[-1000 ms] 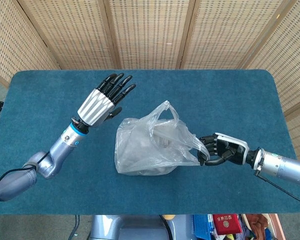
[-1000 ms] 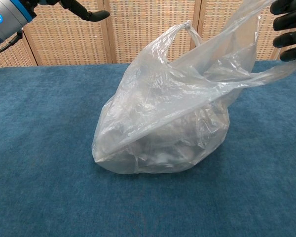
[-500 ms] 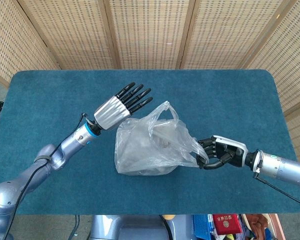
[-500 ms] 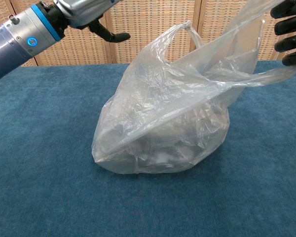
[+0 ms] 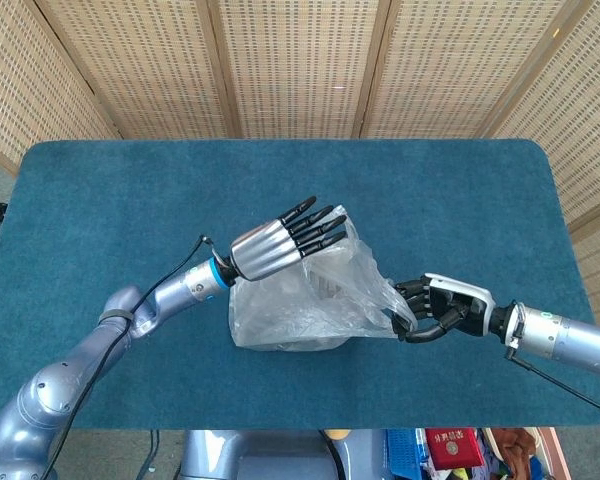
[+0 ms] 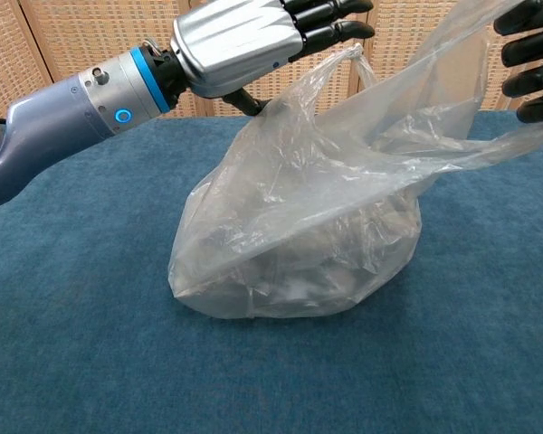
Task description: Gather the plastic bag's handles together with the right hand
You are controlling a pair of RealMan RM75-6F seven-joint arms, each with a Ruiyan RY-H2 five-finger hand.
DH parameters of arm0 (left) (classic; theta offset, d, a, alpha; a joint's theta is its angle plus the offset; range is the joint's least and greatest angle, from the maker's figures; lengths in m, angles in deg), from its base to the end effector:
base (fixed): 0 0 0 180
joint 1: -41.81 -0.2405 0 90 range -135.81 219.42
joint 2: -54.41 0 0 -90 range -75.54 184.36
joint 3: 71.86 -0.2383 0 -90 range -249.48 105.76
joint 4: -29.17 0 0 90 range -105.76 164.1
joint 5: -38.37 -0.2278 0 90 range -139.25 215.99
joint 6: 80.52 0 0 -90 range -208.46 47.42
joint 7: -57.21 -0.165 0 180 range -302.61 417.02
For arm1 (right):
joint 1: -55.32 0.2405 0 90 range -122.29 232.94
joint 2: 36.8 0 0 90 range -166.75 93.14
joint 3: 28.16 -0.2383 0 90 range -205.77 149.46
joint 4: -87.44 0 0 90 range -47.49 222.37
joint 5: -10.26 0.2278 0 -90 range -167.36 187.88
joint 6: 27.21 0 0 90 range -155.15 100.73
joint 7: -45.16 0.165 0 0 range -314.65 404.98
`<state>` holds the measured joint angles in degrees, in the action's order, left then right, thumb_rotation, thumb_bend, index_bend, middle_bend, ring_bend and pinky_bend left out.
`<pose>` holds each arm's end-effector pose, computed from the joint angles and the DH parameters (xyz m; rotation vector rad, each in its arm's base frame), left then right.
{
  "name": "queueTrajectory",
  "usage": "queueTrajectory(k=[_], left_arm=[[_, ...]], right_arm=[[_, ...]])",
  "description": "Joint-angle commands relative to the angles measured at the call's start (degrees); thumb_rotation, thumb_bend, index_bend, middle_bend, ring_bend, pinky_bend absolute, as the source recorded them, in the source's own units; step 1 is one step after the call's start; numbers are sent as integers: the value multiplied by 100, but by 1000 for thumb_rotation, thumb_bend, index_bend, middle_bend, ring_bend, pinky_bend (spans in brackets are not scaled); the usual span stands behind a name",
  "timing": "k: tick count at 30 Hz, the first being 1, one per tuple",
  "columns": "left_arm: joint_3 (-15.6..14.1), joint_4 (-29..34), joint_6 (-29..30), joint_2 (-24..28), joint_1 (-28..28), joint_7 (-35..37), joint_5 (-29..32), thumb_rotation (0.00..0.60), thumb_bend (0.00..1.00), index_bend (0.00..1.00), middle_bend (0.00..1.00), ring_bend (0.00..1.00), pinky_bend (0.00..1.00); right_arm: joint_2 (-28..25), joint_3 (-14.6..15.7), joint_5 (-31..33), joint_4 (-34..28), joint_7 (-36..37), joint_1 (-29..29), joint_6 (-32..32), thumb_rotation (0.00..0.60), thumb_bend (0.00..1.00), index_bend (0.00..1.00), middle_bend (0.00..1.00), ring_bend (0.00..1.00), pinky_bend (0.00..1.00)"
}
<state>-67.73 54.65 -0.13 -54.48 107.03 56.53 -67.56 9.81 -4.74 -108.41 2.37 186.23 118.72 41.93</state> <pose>-0.0080 0.4154 -0.0361 -1.9951 0.4472 -1.3108 -0.1532 -0.3241 0.1368 -1.2149 2.4792 -0.8922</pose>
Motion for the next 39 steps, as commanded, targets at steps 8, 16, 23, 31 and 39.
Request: queueTrajectory(k=[8,16,23,31,39], left_arm=[[-279,-160,-174,-36,210,-309,-95,600,379,338,0,0,149],[-468,-116,-303,49,210,-549,-72,600,392,476,0,0,148],[-529,-47,-145,255,118,-564,-5,600,454,651,0,0,149],[-553,412,550,856,-338,-153,144,600,455,690,0,0,144],[-729,1140,1247,1591,-942,69,115,600,454,689,0,0,141]], right_arm=[[-47,76,65,-82,-83,79,37,600,0,520,646,489,475],[-51,129,117,-117,-129,120,68,600,0,520,646,489,475],[-21,159,203,-116,-135,136,42,600,0,520,646,489,475],[-49,198,270,-178,-224,134,44,600,0,520,646,489,475],[-81,188,366,-356,-381,172,-91,600,0,520,646,489,475]])
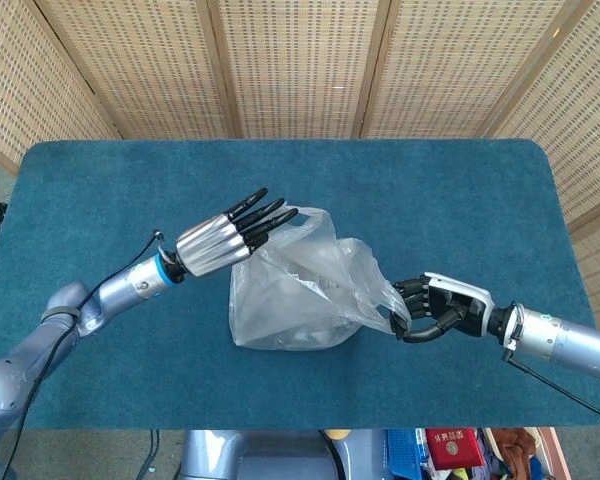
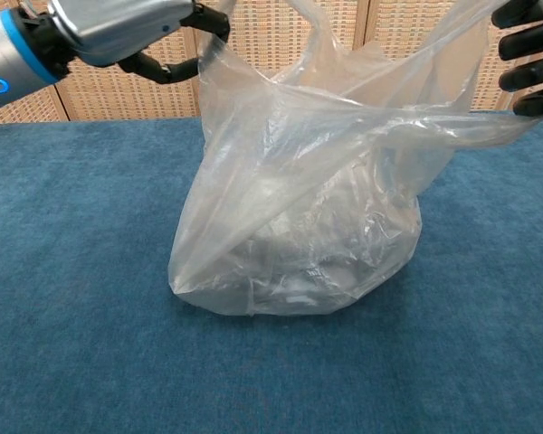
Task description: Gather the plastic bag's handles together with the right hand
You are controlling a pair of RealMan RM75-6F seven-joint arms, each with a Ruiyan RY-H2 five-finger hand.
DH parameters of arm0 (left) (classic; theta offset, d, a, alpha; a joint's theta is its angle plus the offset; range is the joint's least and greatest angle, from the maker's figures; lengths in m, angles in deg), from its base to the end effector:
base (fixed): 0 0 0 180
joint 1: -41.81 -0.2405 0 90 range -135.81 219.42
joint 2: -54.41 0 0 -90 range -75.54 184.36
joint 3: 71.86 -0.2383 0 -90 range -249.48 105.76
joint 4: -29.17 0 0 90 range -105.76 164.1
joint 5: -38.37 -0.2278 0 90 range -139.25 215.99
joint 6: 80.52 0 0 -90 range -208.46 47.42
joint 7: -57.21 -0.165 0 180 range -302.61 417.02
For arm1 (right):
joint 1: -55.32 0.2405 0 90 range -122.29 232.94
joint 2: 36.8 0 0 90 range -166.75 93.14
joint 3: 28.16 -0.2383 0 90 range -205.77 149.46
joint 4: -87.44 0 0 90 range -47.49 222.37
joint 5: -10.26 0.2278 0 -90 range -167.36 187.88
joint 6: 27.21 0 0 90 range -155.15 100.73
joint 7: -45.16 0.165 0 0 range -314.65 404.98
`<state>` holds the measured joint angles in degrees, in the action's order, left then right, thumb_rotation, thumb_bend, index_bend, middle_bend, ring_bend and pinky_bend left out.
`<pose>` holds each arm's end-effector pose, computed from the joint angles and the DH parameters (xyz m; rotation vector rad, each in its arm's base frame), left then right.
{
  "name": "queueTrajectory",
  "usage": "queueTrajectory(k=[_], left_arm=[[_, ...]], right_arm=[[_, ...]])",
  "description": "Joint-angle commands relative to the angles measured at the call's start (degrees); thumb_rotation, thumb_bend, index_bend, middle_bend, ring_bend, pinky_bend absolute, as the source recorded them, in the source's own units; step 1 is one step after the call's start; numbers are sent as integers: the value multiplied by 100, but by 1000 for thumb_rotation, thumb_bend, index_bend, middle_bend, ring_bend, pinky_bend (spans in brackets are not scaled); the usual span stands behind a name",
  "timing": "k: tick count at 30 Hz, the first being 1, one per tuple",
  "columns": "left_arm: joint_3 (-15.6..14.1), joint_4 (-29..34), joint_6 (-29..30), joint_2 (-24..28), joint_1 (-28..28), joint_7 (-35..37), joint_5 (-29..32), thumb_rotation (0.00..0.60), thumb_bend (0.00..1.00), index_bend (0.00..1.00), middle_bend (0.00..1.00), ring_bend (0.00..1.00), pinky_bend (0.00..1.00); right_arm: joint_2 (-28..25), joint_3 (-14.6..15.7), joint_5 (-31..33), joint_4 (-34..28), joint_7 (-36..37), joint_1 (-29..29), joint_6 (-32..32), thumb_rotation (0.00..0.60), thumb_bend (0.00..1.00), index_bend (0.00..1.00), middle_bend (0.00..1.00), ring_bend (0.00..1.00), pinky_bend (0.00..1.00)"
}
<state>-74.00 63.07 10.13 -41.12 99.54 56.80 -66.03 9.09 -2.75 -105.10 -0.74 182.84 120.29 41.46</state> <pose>-0.0756 0.4077 0.0365 -1.9510 0.4754 -1.2994 -0.1488 -0.3213 0.1362 -1.2170 2.4804 -0.9321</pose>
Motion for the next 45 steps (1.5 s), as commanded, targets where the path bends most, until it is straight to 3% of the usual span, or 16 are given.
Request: queueTrajectory(k=[1,10,24,27,29,31,33,37,45], left_arm=[[-140,437,312,355,-270,7,-69,600,454,688,0,0,140],[-314,1756,472,883,-609,-533,-308,600,451,632,0,0,124],[-521,2732,455,1148,-983,-439,-623,600,445,606,0,0,116],[-637,3004,251,1256,-1049,-333,-644,600,445,496,0,0,125],[-671,3176,147,1339,-1084,-373,-664,600,442,348,0,0,127],[-640,3235,168,1370,-1122,-433,-704,600,405,129,0,0,126],[-598,3237,227,1383,-1154,-424,-730,600,351,17,0,0,123],[-438,3090,583,1376,-1209,-311,-820,600,286,0,0,0,123],[-129,2833,1004,1367,-1273,68,-818,600,283,0,0,0,127]], right_arm=[[-11,-19,62,-78,-70,21,-76,600,0,520,646,489,475],[1,-127,282,-403,-367,97,-419,600,0,520,646,489,475],[-34,-194,370,-606,-551,137,-615,600,0,520,646,489,475],[-15,-196,368,-612,-576,125,-638,600,0,520,646,489,475],[5,-195,367,-605,-590,116,-655,600,0,520,646,489,475],[28,-201,380,-595,-595,102,-663,600,0,520,646,489,475],[47,-205,386,-582,-597,93,-667,600,0,520,646,489,475],[76,-202,370,-568,-604,80,-663,600,0,520,646,489,475],[90,-206,362,-564,-621,79,-666,600,0,520,646,489,475]])
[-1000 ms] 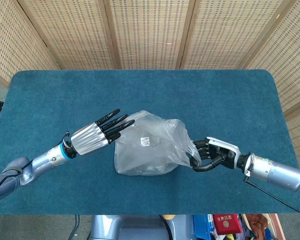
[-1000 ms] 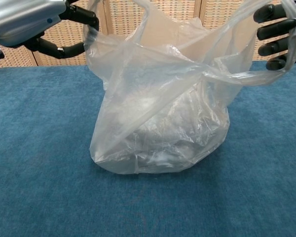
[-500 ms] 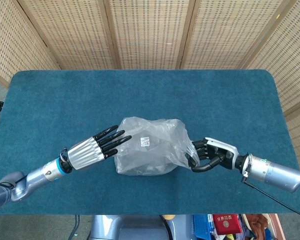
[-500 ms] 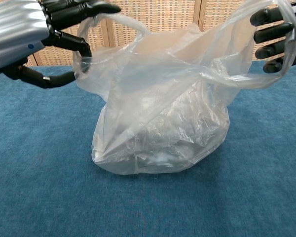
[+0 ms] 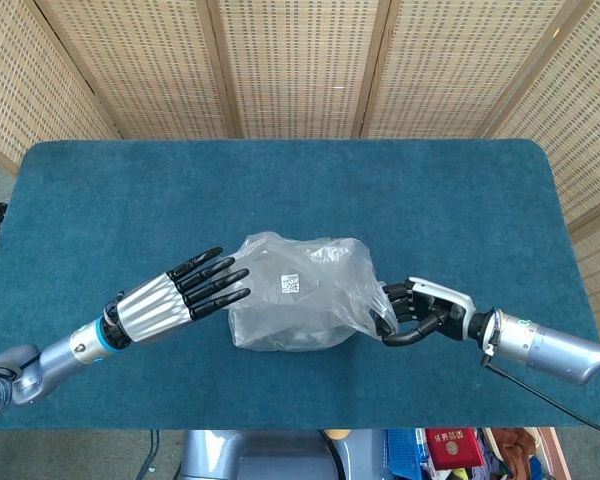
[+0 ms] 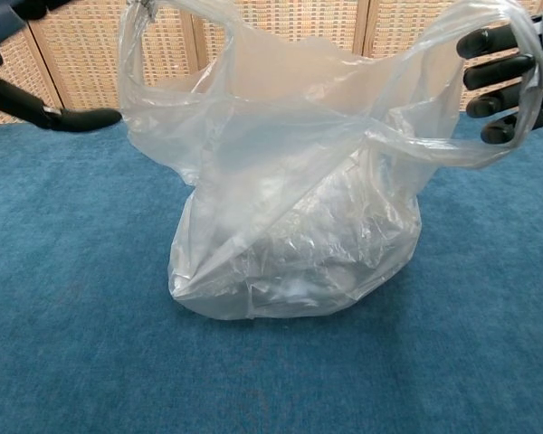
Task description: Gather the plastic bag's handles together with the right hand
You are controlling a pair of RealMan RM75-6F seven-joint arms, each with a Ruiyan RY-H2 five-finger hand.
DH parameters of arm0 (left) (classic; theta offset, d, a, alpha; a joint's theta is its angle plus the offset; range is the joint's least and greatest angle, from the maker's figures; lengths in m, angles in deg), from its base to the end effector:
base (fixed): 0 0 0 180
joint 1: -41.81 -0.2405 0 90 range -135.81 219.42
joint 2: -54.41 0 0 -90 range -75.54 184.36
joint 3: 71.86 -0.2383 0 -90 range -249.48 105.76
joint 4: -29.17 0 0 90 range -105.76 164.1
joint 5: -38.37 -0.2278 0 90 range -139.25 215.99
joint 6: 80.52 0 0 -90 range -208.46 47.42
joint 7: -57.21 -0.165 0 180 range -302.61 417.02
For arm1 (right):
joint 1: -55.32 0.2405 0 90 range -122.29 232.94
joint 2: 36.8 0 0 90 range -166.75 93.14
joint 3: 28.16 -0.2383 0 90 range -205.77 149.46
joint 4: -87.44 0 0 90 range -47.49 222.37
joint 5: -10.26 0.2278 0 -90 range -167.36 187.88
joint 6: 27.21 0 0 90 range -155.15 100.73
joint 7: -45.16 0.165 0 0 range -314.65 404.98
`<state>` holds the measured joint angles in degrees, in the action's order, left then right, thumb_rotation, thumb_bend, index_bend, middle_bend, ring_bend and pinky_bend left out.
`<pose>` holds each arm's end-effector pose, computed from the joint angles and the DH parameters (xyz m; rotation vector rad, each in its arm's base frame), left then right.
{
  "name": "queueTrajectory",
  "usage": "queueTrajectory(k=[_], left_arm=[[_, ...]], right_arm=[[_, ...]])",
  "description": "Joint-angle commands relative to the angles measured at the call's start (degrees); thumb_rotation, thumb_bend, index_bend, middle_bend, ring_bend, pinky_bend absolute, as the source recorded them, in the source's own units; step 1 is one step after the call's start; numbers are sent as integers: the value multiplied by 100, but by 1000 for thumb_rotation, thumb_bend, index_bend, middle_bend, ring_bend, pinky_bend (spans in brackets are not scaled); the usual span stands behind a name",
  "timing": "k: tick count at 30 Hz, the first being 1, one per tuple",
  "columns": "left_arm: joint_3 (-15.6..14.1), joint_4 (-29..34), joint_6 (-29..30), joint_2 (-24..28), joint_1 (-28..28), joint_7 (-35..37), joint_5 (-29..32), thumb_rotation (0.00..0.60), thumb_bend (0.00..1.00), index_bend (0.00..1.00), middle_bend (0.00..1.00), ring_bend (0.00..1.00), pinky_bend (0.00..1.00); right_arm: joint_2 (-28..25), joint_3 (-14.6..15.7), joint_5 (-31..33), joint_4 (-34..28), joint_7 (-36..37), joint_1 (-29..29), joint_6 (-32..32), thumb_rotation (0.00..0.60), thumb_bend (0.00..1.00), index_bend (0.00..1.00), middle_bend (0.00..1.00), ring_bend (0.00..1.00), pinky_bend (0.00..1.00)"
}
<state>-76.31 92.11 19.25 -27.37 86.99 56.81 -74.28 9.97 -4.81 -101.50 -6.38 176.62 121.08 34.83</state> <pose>-0.1179 0.3082 0.0644 -2.0201 0.1738 -1.5659 -0.1373 -0.3171 0.1125 -1.2381 2.5081 -0.9409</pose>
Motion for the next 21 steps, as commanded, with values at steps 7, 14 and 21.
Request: queueTrajectory(k=[7,14,21], left_arm=[[409,-164,187,46,66,479,141,600,281,0,0,0,131],[737,-835,167,-85,186,975,416,600,281,0,0,0,138],[904,-1441,-332,-588,492,1030,620,600,281,0,0,0,140]], right_arm=[[11,15,1,28,20,-6,-6,600,0,520,646,489,475],[45,21,4,107,76,-7,-2,600,0,520,646,489,474],[50,23,-23,113,105,16,22,600,0,520,646,489,475]])
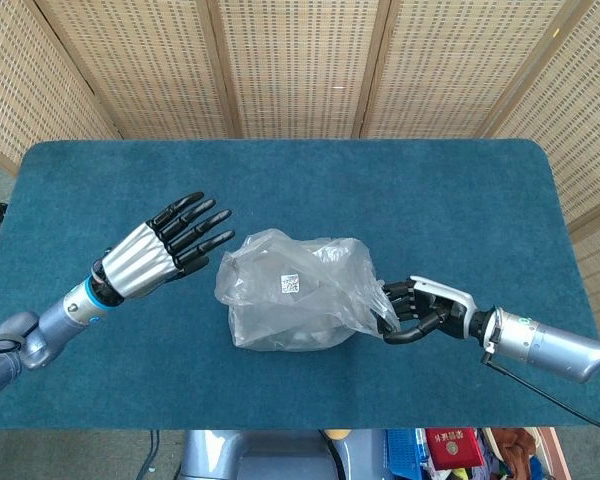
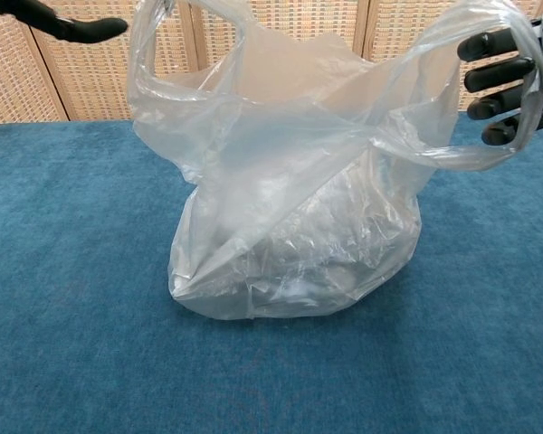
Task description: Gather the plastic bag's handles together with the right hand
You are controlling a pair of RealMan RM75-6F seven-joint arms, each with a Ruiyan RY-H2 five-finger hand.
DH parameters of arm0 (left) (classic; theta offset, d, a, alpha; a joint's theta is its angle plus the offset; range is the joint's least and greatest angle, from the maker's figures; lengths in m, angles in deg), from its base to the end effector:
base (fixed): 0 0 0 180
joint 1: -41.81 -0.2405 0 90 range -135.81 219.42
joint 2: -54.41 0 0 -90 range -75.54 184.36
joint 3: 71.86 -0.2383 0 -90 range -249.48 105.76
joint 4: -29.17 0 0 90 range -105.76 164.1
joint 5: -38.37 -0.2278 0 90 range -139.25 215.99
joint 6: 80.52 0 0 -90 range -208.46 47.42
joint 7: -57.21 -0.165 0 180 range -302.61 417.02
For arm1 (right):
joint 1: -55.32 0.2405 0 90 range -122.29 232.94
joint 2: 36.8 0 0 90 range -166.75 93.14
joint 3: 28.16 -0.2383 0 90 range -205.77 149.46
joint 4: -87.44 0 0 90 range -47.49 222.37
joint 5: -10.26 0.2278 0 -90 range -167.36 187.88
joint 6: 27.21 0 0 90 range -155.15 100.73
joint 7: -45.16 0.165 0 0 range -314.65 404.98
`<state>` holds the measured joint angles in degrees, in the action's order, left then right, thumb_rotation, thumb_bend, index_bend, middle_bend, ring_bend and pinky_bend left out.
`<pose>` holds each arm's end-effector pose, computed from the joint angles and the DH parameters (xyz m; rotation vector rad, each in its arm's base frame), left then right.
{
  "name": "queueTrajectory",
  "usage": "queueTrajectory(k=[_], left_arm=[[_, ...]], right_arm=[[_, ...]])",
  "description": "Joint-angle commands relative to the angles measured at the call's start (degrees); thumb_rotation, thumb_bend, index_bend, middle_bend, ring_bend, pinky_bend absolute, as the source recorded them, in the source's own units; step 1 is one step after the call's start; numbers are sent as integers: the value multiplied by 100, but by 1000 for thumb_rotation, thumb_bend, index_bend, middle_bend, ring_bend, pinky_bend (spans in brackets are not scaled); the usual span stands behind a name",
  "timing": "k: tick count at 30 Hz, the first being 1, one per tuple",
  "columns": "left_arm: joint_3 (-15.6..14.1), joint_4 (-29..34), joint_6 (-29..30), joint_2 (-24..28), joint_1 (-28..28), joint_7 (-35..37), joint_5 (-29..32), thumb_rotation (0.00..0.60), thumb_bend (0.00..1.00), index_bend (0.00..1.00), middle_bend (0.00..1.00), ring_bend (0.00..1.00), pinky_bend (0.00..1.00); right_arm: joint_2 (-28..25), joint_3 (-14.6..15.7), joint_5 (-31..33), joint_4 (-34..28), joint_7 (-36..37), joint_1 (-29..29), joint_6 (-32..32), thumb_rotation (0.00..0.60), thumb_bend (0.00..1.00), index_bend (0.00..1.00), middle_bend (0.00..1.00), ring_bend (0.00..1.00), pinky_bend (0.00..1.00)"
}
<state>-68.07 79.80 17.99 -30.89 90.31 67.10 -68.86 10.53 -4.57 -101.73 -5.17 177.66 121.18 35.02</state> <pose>-0.1017 0.3684 0.0910 -1.8771 0.1687 -1.6060 -0.1398 -0.3199 0.1124 -1.2331 2.5146 -0.9345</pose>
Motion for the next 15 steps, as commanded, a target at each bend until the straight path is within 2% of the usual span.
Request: queueTrajectory(k=[1,6,15], left_arm=[[96,-269,-267,-321,210,-20,92,600,280,0,0,0,140],[115,-394,-646,-689,474,-66,123,600,259,0,0,0,137],[473,-313,-1017,-1370,961,-1,429,600,255,0,0,0,127]], right_arm=[[-12,-3,0,-14,1,12,4,600,0,520,646,489,475],[-42,-6,0,-51,0,45,-13,600,0,520,646,489,475],[-68,6,23,-30,43,90,-86,600,0,521,646,489,475]])
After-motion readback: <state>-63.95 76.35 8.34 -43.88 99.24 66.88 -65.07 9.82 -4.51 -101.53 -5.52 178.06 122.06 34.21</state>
